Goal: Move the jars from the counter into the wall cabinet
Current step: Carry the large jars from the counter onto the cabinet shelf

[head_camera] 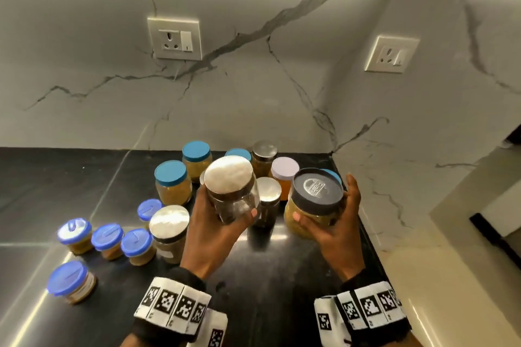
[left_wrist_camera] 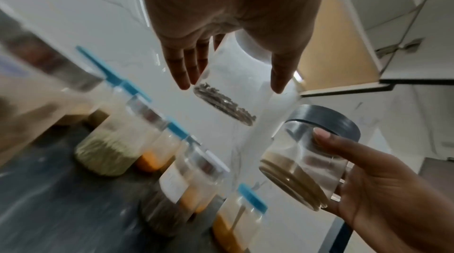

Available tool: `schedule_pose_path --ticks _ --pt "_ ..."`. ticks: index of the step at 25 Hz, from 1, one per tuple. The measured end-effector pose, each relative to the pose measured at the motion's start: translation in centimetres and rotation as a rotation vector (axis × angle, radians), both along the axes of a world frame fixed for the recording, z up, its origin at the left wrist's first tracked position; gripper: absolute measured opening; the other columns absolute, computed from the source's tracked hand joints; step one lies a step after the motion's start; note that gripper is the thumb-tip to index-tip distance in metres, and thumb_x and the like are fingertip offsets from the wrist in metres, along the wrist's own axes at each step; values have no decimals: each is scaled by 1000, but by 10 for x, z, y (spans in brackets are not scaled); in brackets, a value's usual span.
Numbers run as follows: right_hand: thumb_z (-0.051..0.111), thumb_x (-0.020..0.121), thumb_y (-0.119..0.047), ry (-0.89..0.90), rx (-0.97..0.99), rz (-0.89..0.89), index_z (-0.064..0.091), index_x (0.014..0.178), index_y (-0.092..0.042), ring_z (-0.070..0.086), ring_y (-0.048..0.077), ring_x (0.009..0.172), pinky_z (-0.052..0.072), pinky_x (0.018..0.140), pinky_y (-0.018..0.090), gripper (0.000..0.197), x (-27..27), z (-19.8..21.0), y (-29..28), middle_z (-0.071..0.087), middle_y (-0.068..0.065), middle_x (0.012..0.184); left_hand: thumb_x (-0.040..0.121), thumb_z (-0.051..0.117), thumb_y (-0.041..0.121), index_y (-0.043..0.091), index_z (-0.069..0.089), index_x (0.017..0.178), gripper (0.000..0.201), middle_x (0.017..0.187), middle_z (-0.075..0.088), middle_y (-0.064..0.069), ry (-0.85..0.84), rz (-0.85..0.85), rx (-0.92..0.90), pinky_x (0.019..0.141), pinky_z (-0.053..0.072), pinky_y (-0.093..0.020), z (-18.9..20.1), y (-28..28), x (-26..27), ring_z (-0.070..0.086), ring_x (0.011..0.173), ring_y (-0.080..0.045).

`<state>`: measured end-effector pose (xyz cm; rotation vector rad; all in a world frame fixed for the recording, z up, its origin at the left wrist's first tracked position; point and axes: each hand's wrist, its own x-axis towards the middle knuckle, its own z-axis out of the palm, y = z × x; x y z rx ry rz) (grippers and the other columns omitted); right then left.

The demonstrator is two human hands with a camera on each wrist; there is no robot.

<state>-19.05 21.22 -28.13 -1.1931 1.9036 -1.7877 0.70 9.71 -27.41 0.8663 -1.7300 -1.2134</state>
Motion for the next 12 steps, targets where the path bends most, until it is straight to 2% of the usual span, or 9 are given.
schedule_pose_path --ticks 3,5,7,9,11,12 --pt "91 48 -40 50 -67 -65 10 148 -28 44 -24 110 41 87 2 129 15 45 -6 36 -52 114 69 79 37 37 33 130 77 128 53 11 50 -56 -103 92 48 -25 30 -11 6 53 116 -5" --pt "86 50 -40 115 -121 -119 11 147 -28 45 -24 106 44 86 10 123 24 73 -9 37 -51 111 68 81 34 35 34 127 75 123 55 10 62 -62 -167 84 49 -19 50 -16 7 56 109 -5" --pt "85 53 -41 169 -168 -144 12 146 -32 49 -18 107 50 88 26 119 30 99 -10 42 -50 110 66 80 36 34 34 123 73 118 55 9 52 -65 -217 77 44 -12 70 -19 7 56 102 -2" --pt "86 53 -50 189 -217 -156 15 144 -38 53 -7 111 53 90 38 116 33 122 -11 46 -41 116 66 79 40 34 33 121 72 117 55 9 52 -86 -260 72 41 -9 87 -27 8 54 99 4" --pt "80 53 -58 194 -267 -146 18 144 -37 55 3 116 53 93 43 113 35 145 -12 50 -33 121 66 78 45 35 32 123 74 117 56 10 59 -103 -323 73 41 -9 107 -35 9 55 99 4" --pt "78 53 -62 215 -289 -142 18 144 -36 55 4 118 52 94 44 112 34 157 -12 51 -32 122 65 77 46 37 31 124 75 116 56 12 72 -108 -356 73 41 -9 120 -38 9 55 98 5"
